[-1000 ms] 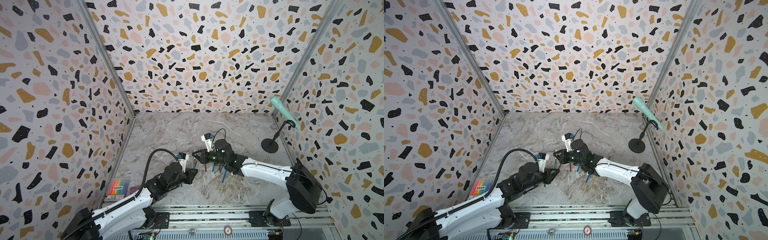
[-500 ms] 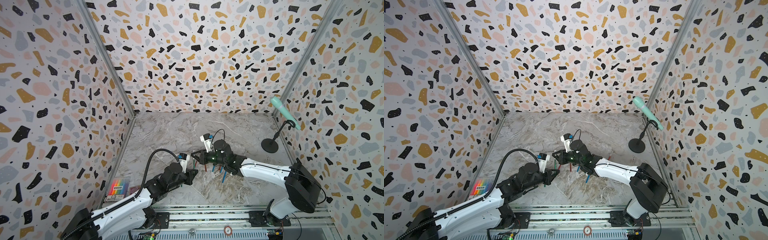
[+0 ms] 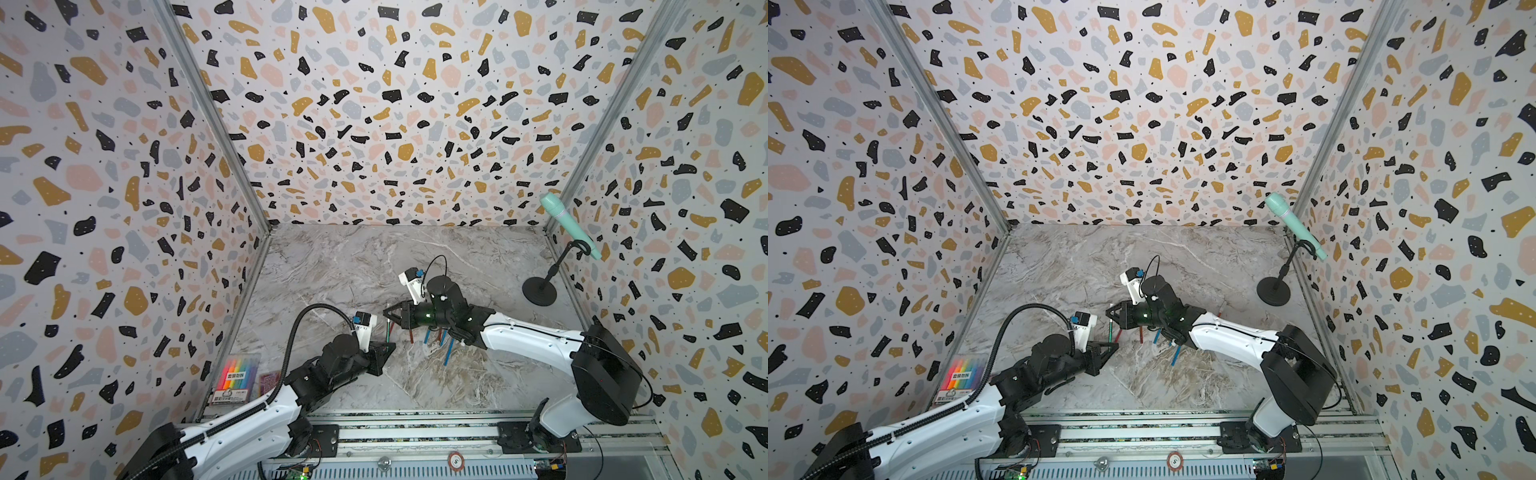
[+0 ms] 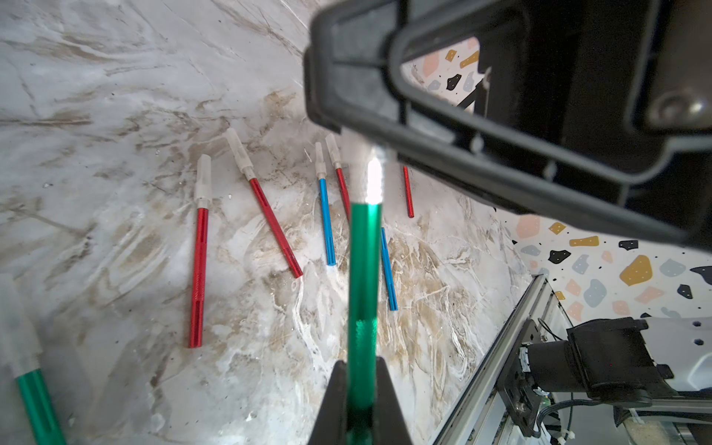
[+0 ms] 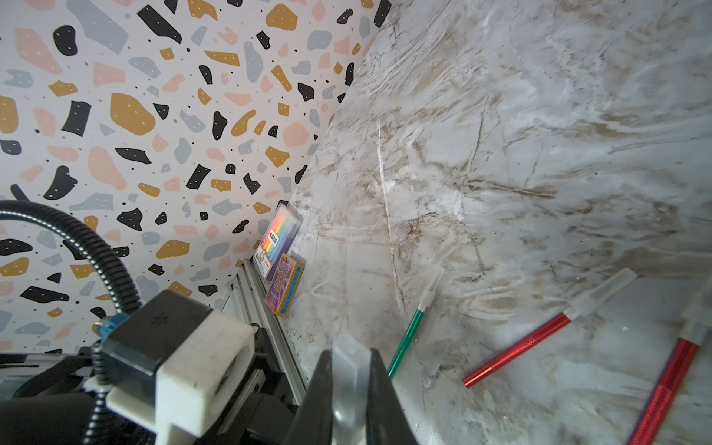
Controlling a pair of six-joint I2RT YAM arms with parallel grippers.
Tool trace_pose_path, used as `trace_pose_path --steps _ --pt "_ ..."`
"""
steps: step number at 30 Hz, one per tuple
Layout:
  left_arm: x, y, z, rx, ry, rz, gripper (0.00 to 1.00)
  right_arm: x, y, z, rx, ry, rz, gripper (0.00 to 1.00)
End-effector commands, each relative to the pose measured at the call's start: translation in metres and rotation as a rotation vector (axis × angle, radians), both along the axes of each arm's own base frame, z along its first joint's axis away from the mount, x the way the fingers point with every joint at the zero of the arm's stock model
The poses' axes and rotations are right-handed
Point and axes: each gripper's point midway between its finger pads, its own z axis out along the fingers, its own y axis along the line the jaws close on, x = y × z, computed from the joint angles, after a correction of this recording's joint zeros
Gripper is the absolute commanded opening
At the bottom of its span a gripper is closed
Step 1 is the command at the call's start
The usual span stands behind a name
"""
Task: Remove protective caps from carving knives
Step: Remove the protective sleeve from the carving knife.
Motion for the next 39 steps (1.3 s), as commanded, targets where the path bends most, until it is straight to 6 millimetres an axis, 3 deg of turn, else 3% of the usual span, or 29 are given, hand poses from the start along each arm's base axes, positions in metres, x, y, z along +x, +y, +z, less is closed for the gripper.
trace_pose_path --steps 1,24,35,39 --pt "-0.004 0.025 -0.044 0.085 0.129 0.106 0.0 0.032 -0.013 0.049 0.045 -0.124 -0.085 0.0" --pt "-0.021 0.012 -0.066 0.124 0.154 0.069 0.0 0.062 -0.025 0.117 0.168 -0.234 -0.186 0.0" --pt "-0.029 0.011 -0.075 0.135 0.158 0.062 0.0 0.083 -0.034 0.136 0.166 -0.277 -0.221 0.0" --pt "-0.024 0.013 -0.065 0.146 0.128 0.076 0.0 0.083 -0.047 0.135 0.145 -0.283 -0.246 0.0"
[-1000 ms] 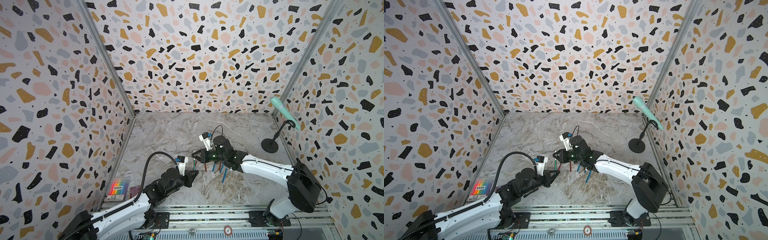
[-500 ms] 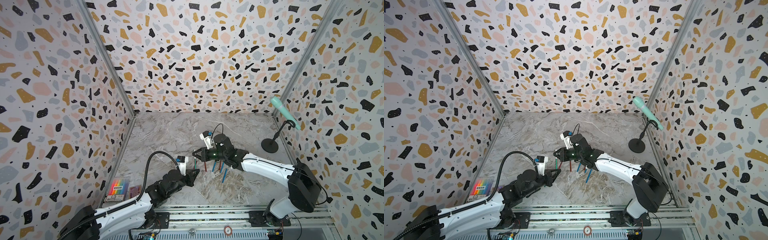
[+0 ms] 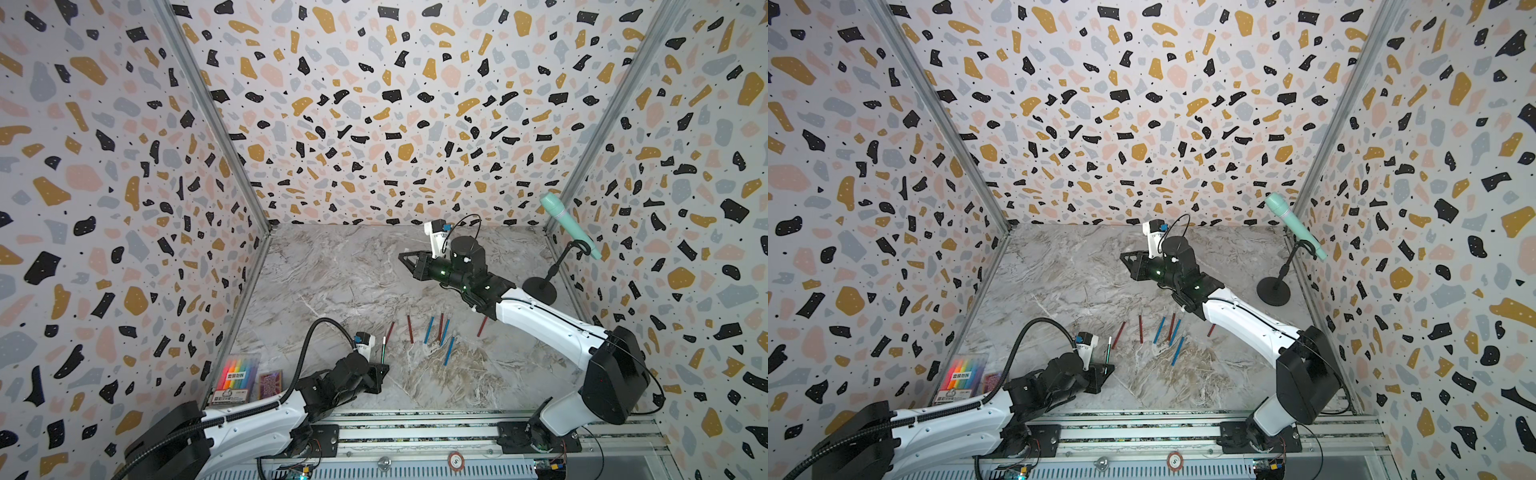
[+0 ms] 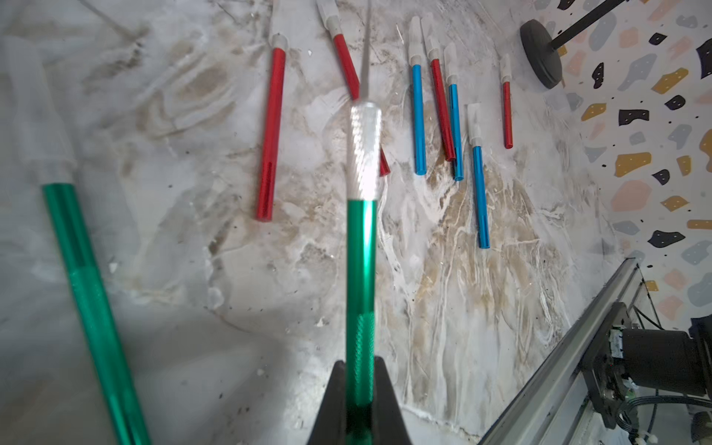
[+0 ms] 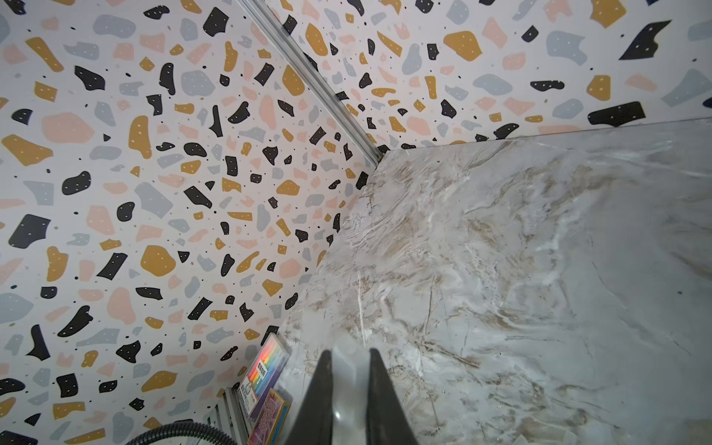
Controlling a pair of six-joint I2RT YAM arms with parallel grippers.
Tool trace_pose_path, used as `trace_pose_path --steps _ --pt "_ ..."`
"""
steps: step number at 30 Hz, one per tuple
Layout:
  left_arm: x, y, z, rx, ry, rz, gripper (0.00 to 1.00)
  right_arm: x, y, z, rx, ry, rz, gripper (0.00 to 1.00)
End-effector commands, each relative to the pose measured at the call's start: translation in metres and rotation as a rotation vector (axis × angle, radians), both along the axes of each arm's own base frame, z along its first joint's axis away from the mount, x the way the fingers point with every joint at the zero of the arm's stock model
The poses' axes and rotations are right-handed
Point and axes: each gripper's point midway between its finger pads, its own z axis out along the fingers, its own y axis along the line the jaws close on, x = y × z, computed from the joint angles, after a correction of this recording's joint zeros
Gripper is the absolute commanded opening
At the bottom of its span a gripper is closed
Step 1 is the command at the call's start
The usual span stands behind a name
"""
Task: Remove protective caps from carving knives
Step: Remove the protective sleeve from the carving knife, then place the carving knife at the center of the board.
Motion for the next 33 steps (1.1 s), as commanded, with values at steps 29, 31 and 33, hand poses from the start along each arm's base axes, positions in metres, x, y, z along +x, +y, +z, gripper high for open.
trace_pose_path --steps 29,31,33 --pt "0.173 0.089 0.051 0.59 0.045 0.279 0.0 0.005 -0.178 -0.092 -0.442 0.241 -0.275 0.0" --pt "0.182 0.095 0.042 0.651 0.071 0.281 0.0 0.003 -0.176 -0.094 -0.442 0.242 -0.265 0.0" --pt "0.191 0.101 0.032 0.724 0.093 0.284 0.0 0.003 -0.172 -0.094 -0.441 0.239 -0.254 0.0"
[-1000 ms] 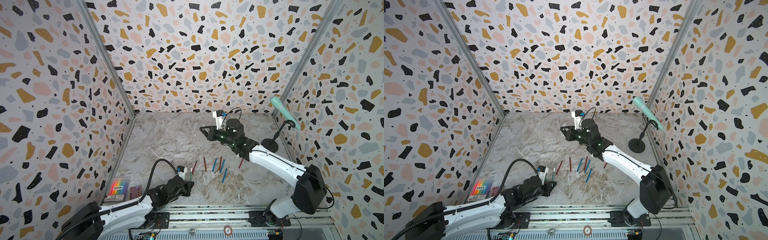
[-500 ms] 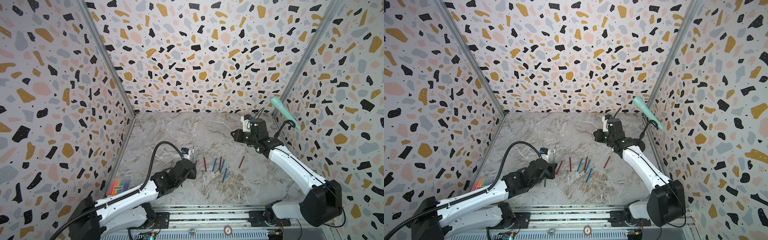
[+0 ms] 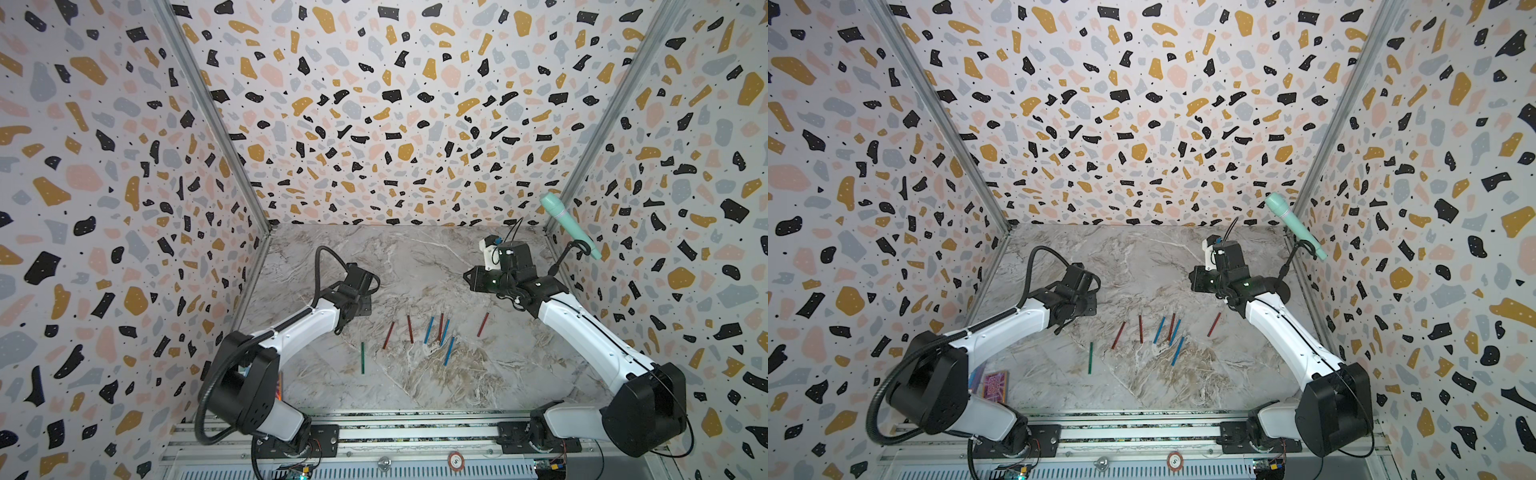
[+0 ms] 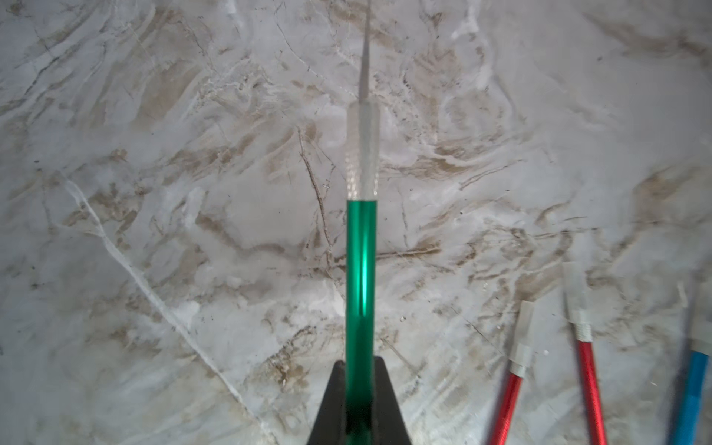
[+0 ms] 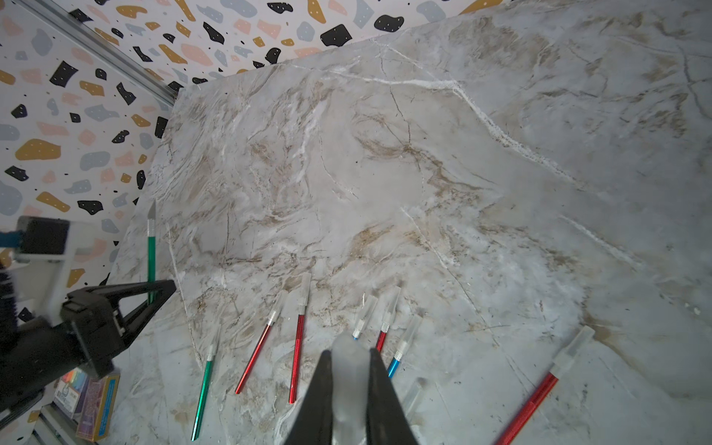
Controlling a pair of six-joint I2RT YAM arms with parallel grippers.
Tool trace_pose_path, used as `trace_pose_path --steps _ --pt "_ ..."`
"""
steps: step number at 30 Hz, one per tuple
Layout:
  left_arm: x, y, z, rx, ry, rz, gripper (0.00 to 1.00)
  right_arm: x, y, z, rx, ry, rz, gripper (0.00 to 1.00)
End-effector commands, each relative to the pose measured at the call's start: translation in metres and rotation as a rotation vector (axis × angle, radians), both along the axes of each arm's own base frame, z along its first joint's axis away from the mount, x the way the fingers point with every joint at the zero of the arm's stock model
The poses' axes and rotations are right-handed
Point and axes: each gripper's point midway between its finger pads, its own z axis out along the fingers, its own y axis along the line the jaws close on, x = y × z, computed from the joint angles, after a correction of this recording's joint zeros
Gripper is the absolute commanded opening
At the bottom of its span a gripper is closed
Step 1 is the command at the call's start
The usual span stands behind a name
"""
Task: Remove protective caps from carving knives
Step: Place the carving knife at the center of the board.
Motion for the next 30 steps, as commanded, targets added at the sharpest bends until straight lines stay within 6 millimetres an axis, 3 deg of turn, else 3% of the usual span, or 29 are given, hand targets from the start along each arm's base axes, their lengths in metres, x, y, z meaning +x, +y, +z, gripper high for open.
trace_pose_path --steps 1,6,12,20,30 --pt "0.007 0.014 -0.014 0.124 0.069 -0.018 0.0 -0.008 0.005 -0.001 -0.008 0.003 0.032 0.0" --pt "0.021 0.036 -0.033 0.243 0.099 0.027 0.0 -0.012 0.014 -0.002 -0.018 -0.005 0.059 0.0" --pt "0.02 0.049 -0.057 0.314 0.174 0.027 0.0 -0.017 0.025 -0.004 -0.018 -0.007 0.083 0.0" --pt "-0.003 0.04 -0.093 0.244 0.329 -0.036 0.0 -0.021 0.031 0.002 -0.02 -0.013 0.102 0.0" --pt "-0.018 0.036 -0.104 0.145 0.421 -0.038 0.0 -0.024 0.034 0.002 -0.013 -0.001 0.113 0.0"
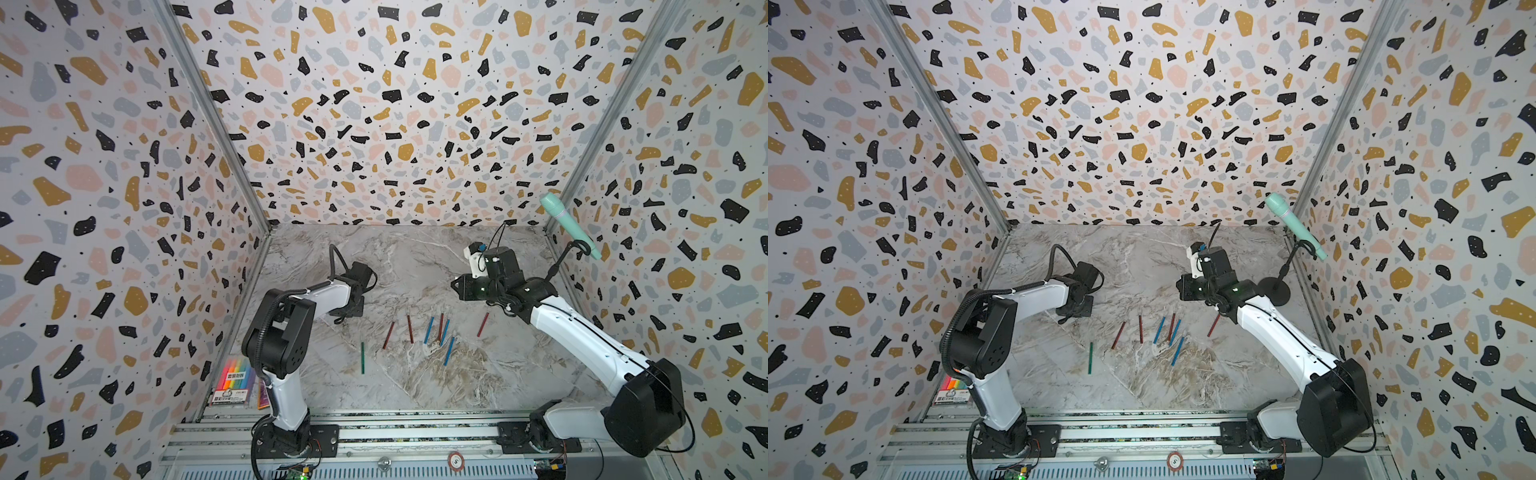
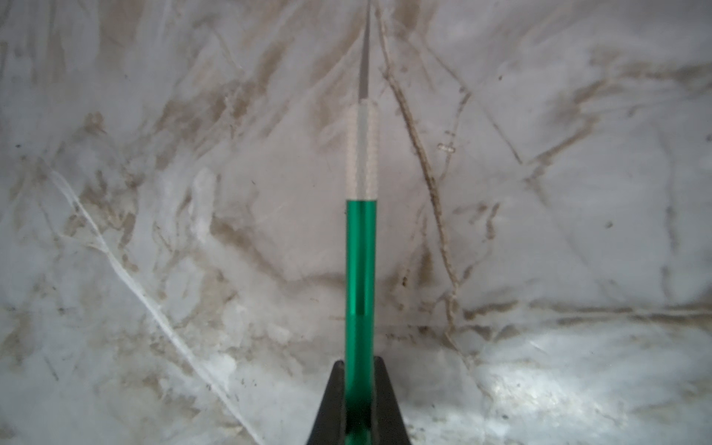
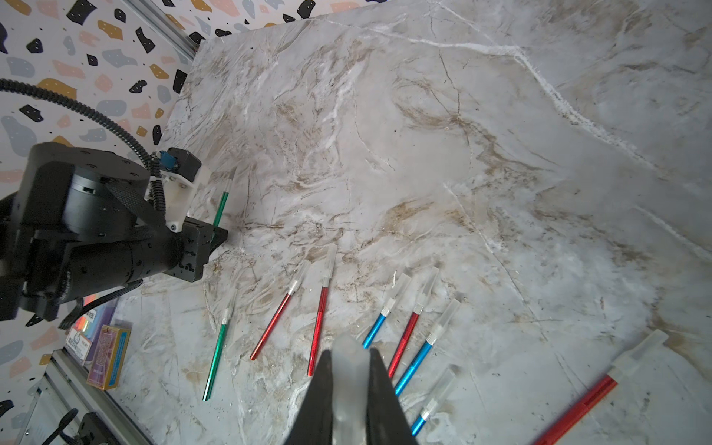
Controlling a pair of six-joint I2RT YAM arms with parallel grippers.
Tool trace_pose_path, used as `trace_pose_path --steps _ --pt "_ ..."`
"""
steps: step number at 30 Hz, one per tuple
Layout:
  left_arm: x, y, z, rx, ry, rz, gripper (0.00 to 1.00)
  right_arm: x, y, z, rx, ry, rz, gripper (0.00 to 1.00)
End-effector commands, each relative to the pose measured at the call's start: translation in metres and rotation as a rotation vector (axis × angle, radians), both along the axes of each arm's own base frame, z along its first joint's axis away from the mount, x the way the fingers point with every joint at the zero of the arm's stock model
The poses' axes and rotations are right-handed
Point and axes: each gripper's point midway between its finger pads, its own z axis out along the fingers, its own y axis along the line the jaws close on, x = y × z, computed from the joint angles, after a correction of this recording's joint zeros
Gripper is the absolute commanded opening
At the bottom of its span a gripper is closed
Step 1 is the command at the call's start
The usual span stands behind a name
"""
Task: Remove protective caps from carving knives
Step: Place the carving knife at the center of the board.
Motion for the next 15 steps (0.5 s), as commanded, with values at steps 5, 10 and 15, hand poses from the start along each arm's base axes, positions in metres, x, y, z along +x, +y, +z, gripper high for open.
trace_pose_path --steps 5,10,15 --pt "-0.042 -0.018 -0.026 -0.137 0.214 -0.016 0.0 -0.003 0.004 0.016 0.007 -0.015 0.026 0.0" --pt "-0.052 -0.022 -0.032 -0.165 0.253 -0.016 0.04 -0.004 0.006 0.019 0.012 -0.018 0.038 0.0" --pt "-0.057 -0.018 -0.037 -0.157 0.263 -0.002 0.11 -0.007 0.009 0.019 0.015 -0.008 0.059 0.0"
